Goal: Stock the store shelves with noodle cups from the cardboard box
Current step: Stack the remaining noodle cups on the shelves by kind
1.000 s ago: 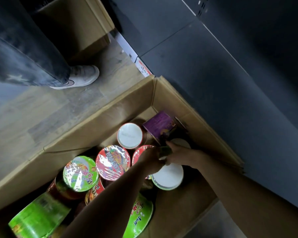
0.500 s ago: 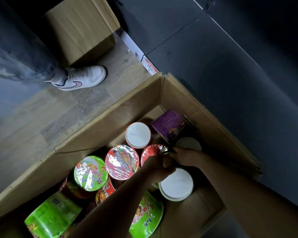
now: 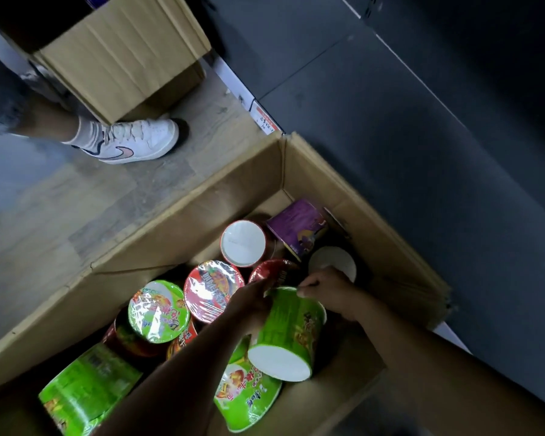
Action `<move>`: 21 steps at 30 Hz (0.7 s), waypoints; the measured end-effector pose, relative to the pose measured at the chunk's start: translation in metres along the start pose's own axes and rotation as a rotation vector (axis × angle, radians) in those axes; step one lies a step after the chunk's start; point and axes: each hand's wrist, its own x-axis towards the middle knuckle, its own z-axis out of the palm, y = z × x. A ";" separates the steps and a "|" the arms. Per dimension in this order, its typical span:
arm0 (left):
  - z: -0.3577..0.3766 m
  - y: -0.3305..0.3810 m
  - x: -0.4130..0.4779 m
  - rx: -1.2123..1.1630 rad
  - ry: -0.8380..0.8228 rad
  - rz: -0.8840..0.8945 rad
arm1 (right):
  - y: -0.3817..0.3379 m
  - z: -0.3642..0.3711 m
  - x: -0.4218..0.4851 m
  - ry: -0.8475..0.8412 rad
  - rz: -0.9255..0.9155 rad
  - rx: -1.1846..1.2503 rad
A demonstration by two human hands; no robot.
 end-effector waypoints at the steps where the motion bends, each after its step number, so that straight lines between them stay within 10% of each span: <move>1: 0.000 0.001 -0.003 -0.008 -0.002 -0.003 | 0.000 0.000 -0.004 -0.004 -0.002 0.035; 21: -0.126 0.108 -0.138 -0.233 0.123 0.297 | -0.091 -0.092 -0.186 0.076 -0.109 0.335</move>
